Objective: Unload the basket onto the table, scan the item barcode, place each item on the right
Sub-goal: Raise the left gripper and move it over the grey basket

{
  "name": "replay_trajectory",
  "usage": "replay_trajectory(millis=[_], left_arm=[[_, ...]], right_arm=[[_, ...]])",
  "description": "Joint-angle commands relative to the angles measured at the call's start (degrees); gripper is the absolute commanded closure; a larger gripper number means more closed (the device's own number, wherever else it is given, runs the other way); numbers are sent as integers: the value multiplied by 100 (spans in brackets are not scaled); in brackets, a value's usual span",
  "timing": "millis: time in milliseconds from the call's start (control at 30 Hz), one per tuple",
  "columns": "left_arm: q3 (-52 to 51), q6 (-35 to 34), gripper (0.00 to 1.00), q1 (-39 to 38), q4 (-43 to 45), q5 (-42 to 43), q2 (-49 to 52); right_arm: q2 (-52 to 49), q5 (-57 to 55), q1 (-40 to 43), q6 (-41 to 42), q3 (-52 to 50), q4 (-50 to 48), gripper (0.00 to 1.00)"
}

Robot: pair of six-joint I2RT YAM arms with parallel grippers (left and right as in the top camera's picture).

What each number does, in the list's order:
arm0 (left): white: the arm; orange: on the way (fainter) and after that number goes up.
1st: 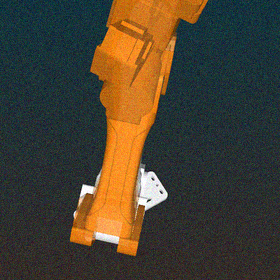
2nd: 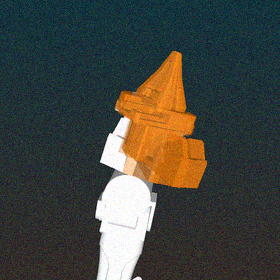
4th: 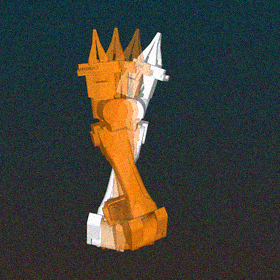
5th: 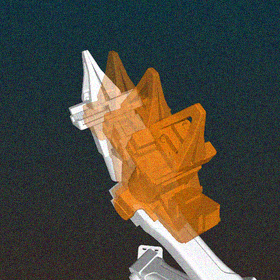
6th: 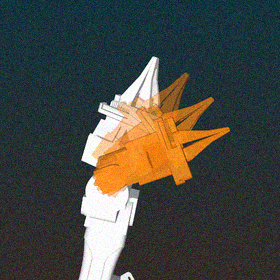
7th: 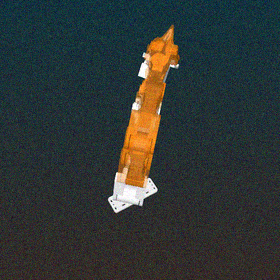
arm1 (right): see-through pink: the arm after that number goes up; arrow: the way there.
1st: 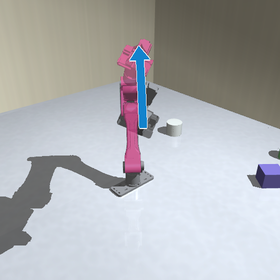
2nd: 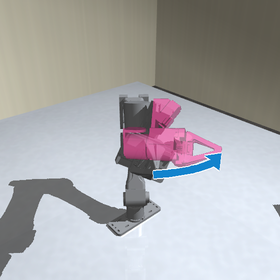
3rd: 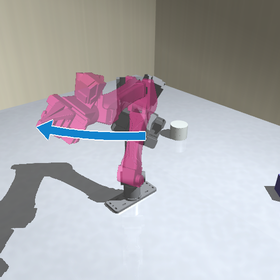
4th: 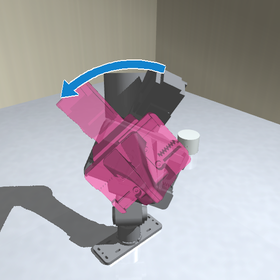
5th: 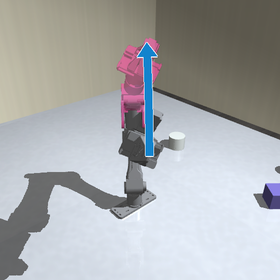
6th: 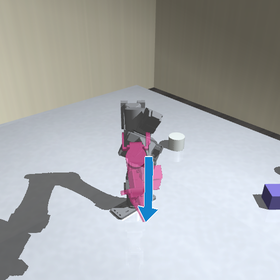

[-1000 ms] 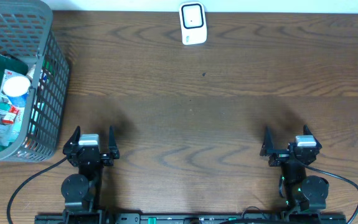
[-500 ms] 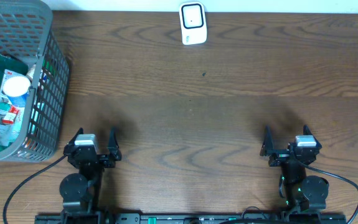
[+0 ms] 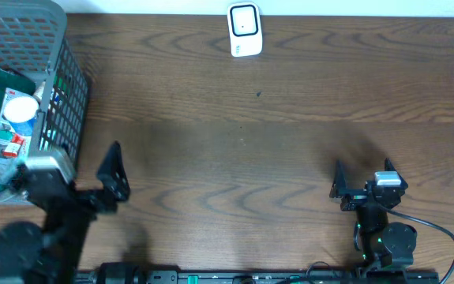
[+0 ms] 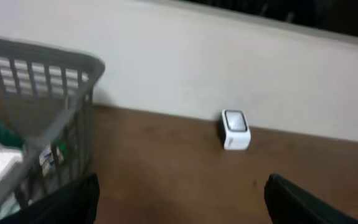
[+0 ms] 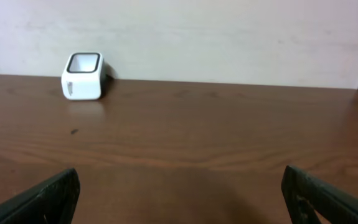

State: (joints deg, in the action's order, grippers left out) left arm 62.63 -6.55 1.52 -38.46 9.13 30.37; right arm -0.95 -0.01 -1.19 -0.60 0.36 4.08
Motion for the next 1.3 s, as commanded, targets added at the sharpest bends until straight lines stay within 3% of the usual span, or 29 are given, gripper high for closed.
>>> replay_trajectory(millis=[0, 167, 333, 633, 733, 800, 867, 933, 1100, 1267], left_arm=[[1449, 295, 14, 39, -566, 70, 1119], [3228, 455, 14, 48, -1532, 26, 2719], [4304, 505, 14, 498, -1980, 33, 4179], [4336, 852, 14, 1585, -1685, 31, 5316], [4336, 828, 22, 1904, -1497, 31, 5571], [4336, 822, 23, 2144, -1421, 31, 5737], [4336, 824, 18, 2295, -1410, 31, 5838], [4336, 824, 7, 2420, -1410, 31, 5917], [4336, 793, 6, 2787, -1257, 28, 5963], [4336, 118, 6, 3163, -933, 31, 6030]], right_arm=[[20, -57, 35, 59, -4, 20, 1], [20, -57, 35, 59, -4, 20, 1], [20, -57, 35, 59, -4, 20, 1], [20, -55, 35, 57, -4, 20, 1], [20, -55, 35, 59, -4, 20, 1], [20, -57, 35, 59, -4, 20, 1], [20, -57, 35, 59, -4, 20, 1], [20, -55, 35, 59, -4, 20, 1], [20, -57, 35, 57, -4, 20, 1], [20, -57, 35, 59, -4, 20, 1]])
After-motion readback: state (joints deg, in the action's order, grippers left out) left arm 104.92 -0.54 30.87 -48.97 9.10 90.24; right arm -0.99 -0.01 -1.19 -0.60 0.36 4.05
